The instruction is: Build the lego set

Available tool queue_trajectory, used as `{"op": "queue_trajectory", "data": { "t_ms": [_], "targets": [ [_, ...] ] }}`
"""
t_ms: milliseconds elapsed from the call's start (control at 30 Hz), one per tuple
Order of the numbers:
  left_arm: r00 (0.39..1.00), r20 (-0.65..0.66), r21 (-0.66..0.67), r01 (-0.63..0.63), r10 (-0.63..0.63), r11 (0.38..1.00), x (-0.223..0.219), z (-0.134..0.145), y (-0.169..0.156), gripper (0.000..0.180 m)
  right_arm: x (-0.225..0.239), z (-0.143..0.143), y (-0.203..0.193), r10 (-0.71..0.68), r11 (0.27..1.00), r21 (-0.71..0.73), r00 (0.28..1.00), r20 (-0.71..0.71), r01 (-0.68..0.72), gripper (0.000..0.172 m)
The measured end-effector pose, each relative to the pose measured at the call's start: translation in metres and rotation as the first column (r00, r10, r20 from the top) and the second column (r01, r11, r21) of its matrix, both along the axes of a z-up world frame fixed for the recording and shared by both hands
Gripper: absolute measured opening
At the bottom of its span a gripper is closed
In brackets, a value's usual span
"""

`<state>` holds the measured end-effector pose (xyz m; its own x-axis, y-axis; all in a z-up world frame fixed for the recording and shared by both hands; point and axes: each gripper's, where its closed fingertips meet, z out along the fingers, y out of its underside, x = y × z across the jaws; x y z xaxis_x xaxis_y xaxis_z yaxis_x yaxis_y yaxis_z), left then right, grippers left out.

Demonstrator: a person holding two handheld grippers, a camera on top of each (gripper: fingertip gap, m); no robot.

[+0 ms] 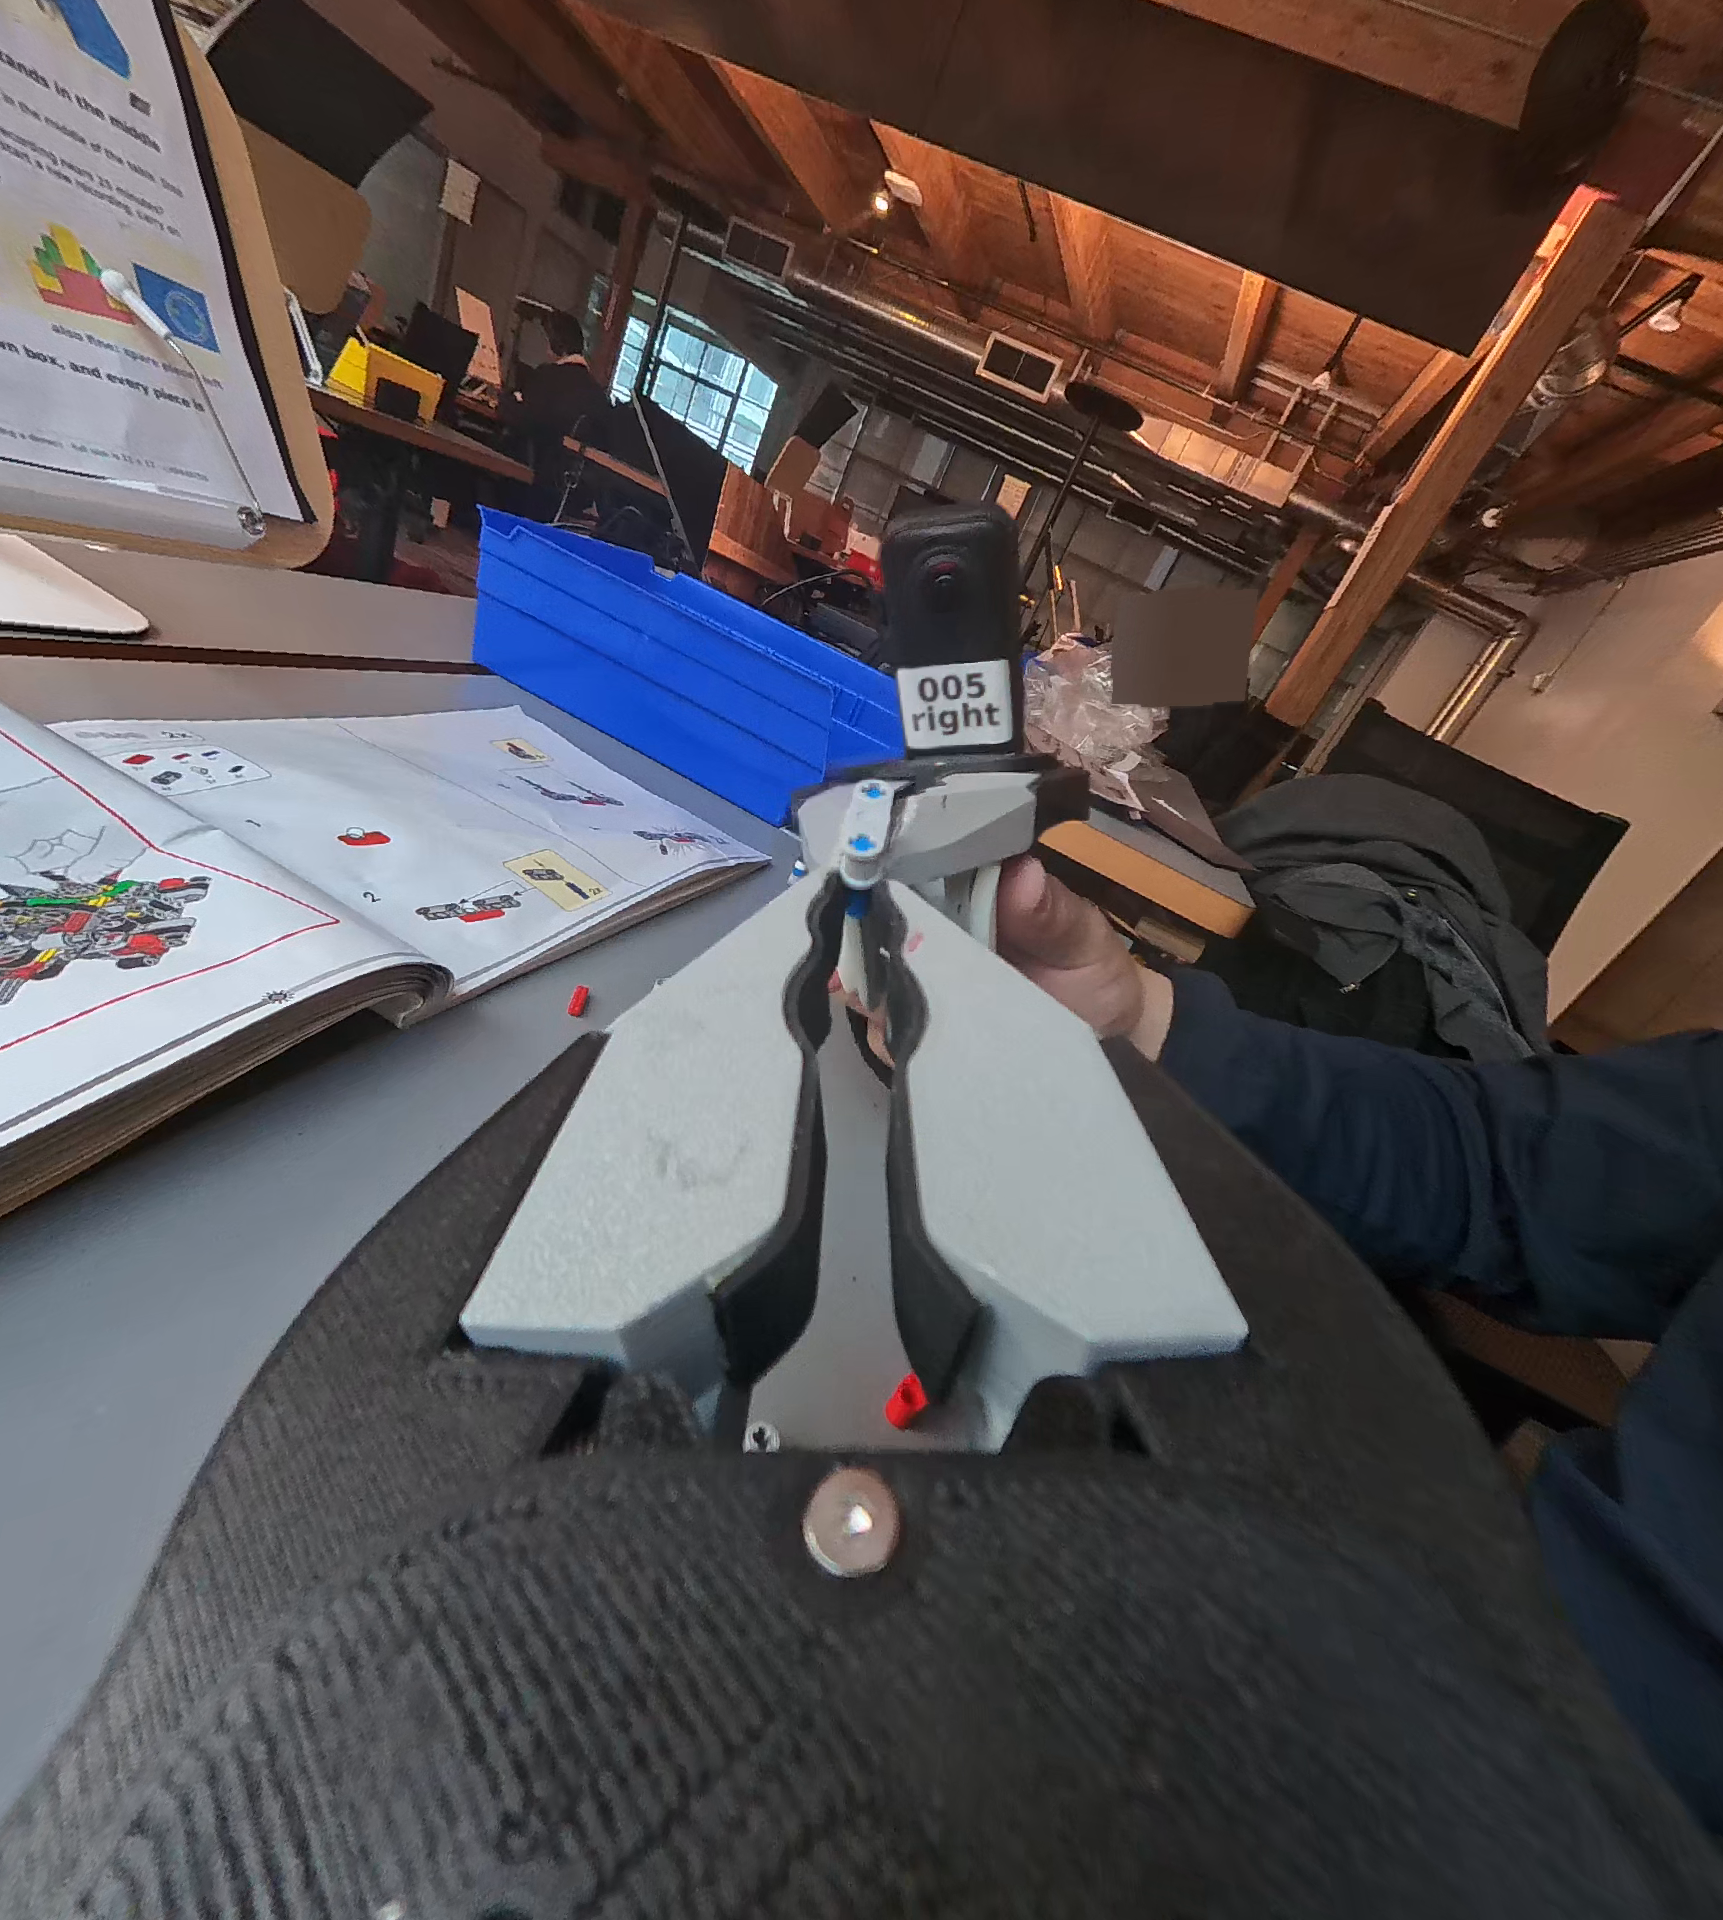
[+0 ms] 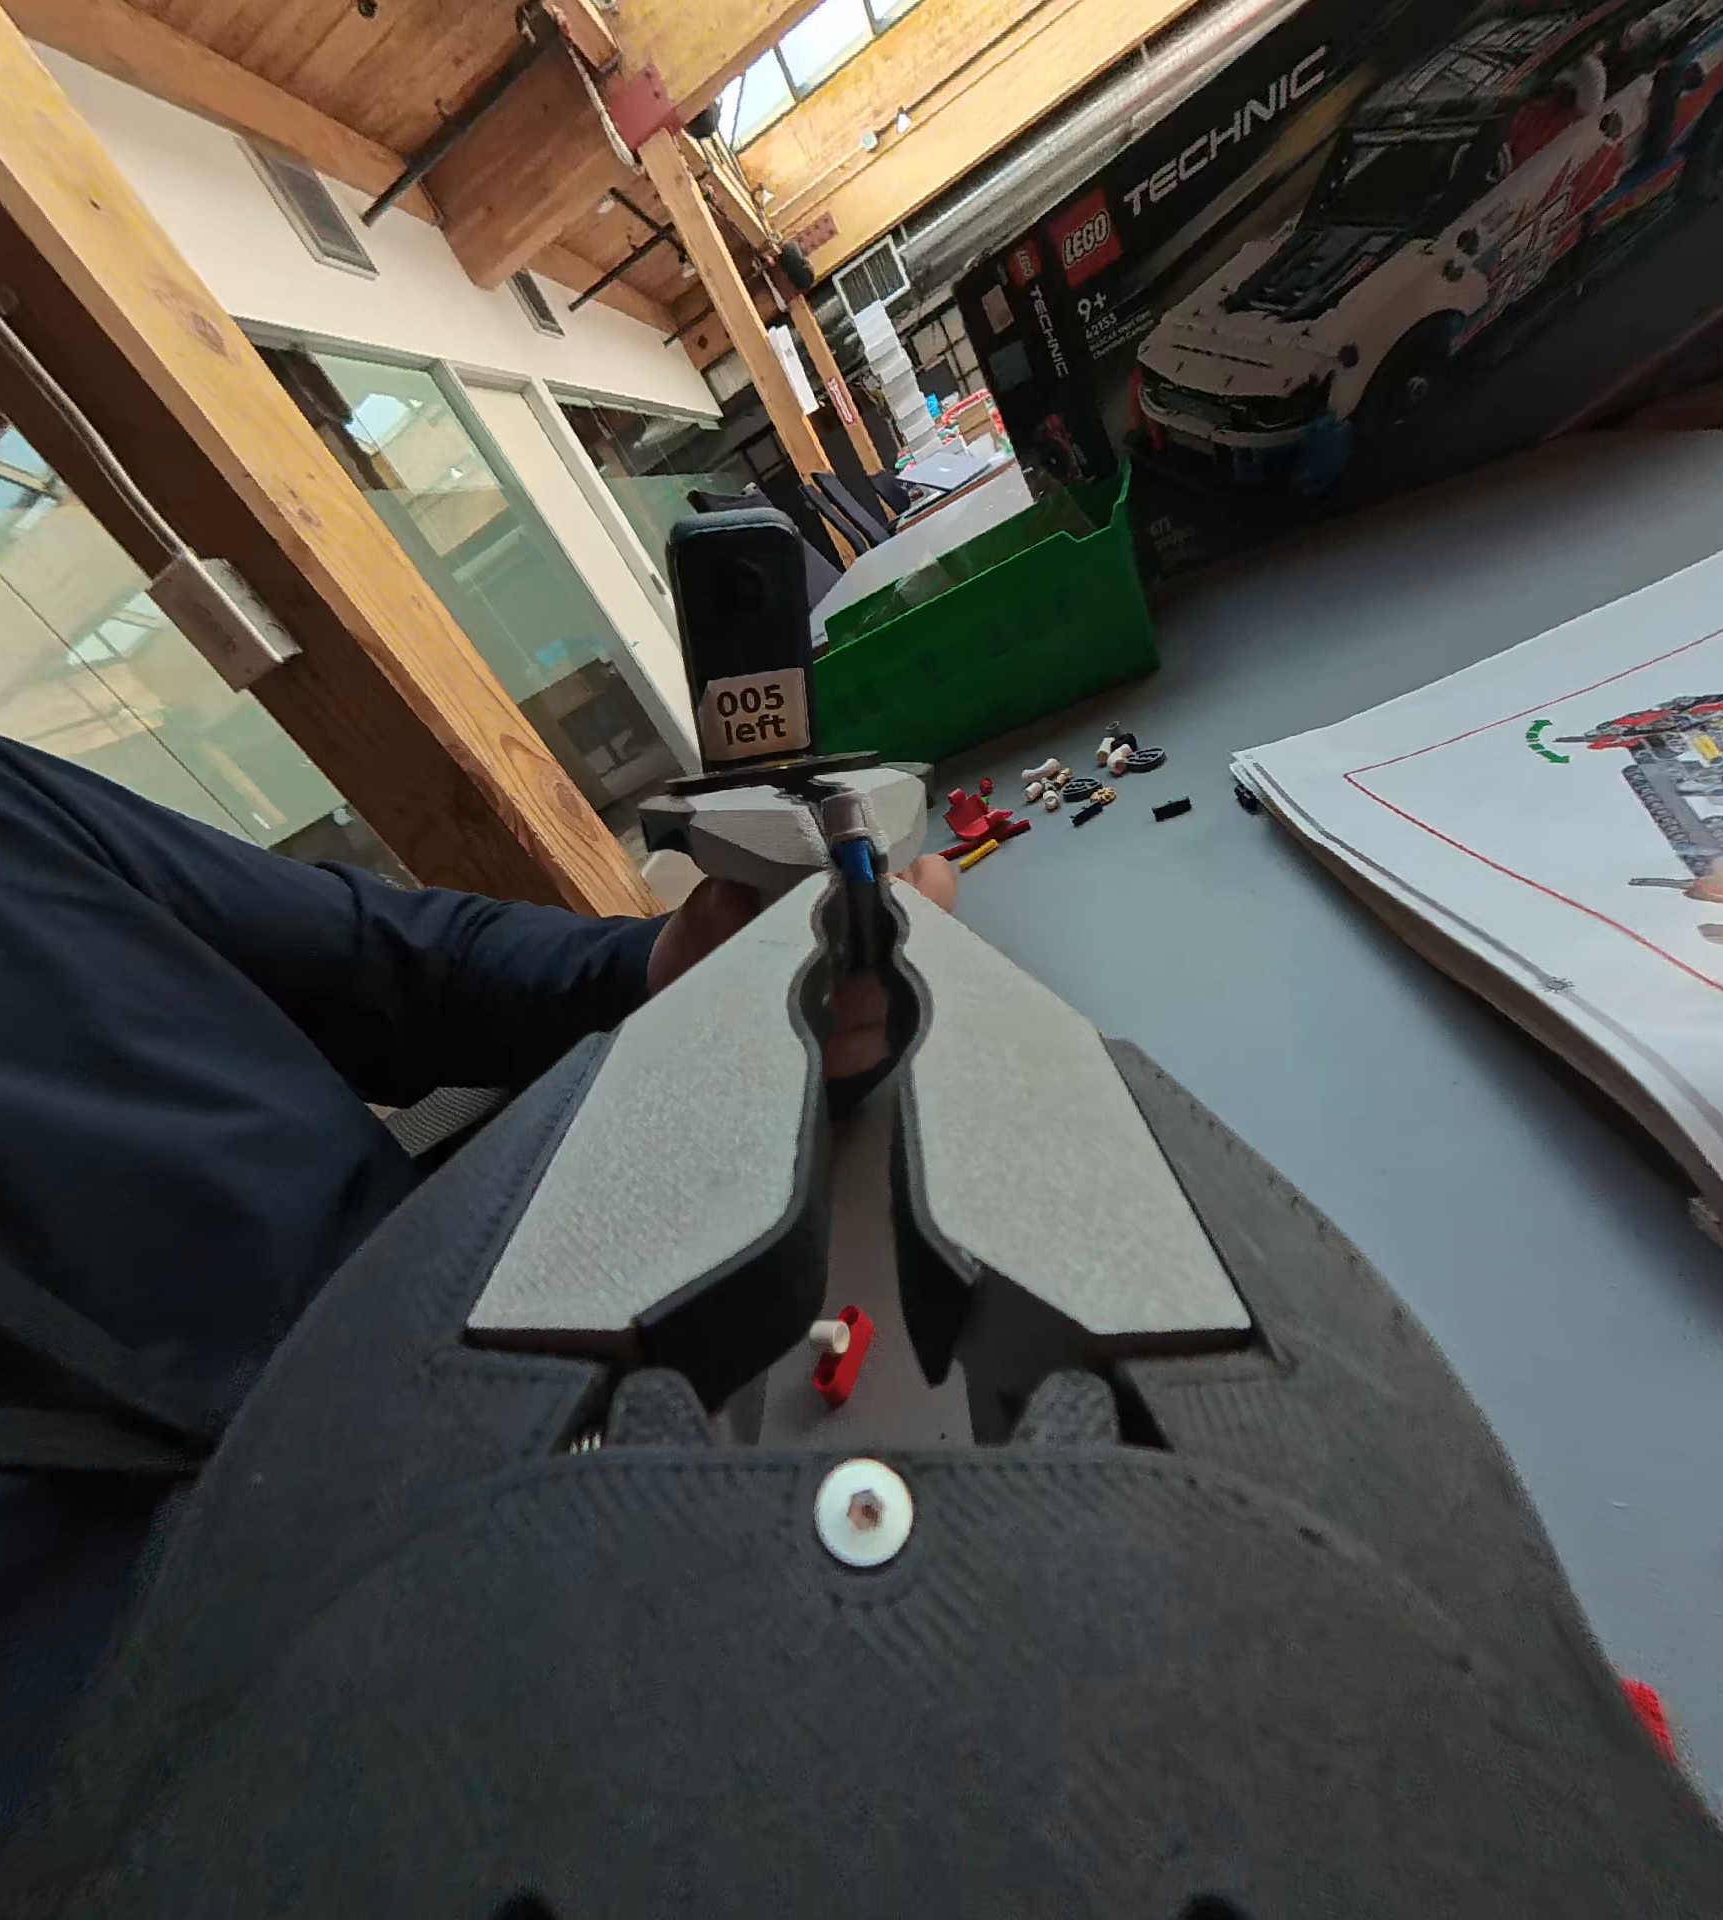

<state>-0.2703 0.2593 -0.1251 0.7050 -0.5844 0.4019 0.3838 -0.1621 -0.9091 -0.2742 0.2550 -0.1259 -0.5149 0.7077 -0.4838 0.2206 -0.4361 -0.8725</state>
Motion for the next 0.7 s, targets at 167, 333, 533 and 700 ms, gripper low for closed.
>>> {"op": "queue_trajectory", "data": {
  "t_ms": [167,333,533,700],
  "targets": [
    [0.998,-0.062,-0.051,0.012,-0.015,0.999,0.003,-0.009,-0.002,0.003,0.000,-0.007,0.000,-0.007,0.998,0.067,1.000,0.022,0.006,0.006],
    [0.992,-0.066,-0.131,0.095,-0.104,0.987,0.007,-0.018,-0.008,0.003,0.005,-0.014,-0.006,-0.008,0.977,0.215,0.999,0.033,0.000,0.001],
    [0.903,-0.276,-0.284,0.250,-0.329,0.926,0.015,-0.027,-0.021,0.028,0.010,-0.021,-0.015,0.016,0.930,0.366,0.997,0.076,-0.043,0.001],
    [0.829,-0.418,-0.290,0.265,-0.371,0.919,0.018,-0.034,-0.018,0.006,0.012,-0.030,-0.020,0.033,0.899,0.429,0.990,0.134,-0.088,0.001]
  ]
}}
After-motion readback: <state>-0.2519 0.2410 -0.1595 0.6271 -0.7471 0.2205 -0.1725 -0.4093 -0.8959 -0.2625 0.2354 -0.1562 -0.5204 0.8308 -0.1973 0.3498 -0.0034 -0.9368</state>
